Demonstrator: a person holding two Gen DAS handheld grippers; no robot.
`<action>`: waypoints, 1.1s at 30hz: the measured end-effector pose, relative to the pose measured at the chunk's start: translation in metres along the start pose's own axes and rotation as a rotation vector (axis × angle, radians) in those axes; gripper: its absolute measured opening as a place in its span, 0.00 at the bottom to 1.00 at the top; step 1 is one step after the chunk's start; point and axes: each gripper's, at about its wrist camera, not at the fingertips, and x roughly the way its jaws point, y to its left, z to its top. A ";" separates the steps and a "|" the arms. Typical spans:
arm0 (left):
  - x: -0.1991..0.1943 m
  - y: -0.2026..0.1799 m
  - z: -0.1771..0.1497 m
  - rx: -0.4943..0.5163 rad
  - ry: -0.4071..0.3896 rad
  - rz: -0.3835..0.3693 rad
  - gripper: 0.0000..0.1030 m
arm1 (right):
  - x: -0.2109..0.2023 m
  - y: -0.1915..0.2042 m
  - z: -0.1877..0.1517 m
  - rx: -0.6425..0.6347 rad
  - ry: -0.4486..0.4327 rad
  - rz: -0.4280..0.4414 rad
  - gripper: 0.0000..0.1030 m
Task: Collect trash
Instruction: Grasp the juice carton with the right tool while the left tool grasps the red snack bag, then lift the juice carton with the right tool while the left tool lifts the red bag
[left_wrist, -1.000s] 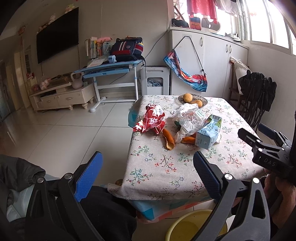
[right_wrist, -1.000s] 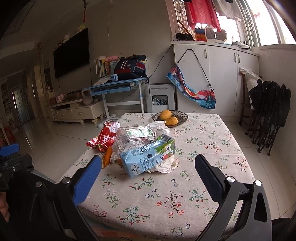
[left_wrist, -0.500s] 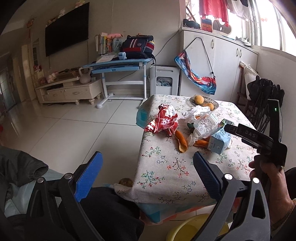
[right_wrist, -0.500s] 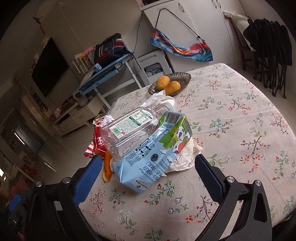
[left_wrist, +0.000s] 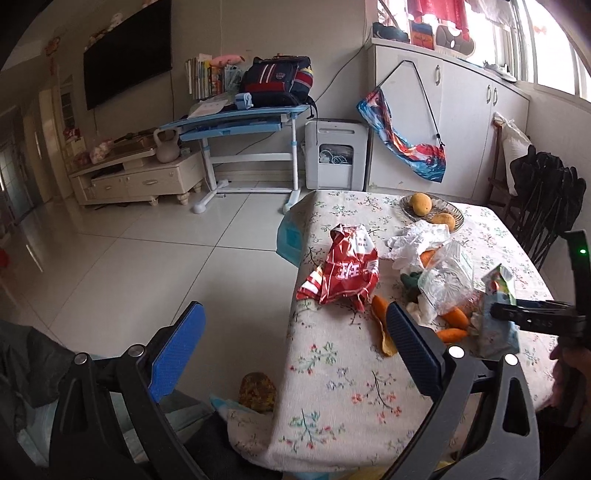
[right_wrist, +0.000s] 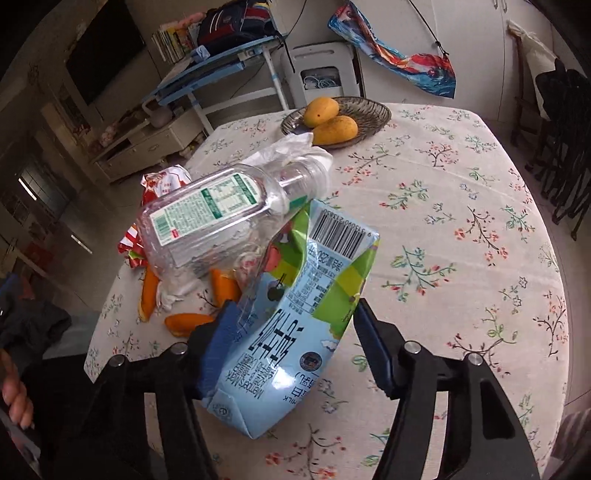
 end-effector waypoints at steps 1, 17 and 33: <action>0.012 -0.005 0.008 0.017 0.006 -0.008 0.92 | -0.002 -0.004 0.000 -0.003 0.005 -0.009 0.60; 0.159 -0.078 0.031 0.229 0.197 -0.041 0.92 | 0.000 -0.017 -0.005 -0.033 0.039 0.031 0.62; 0.154 -0.054 0.041 0.004 0.206 -0.232 0.30 | -0.017 -0.022 -0.004 -0.029 -0.032 0.101 0.57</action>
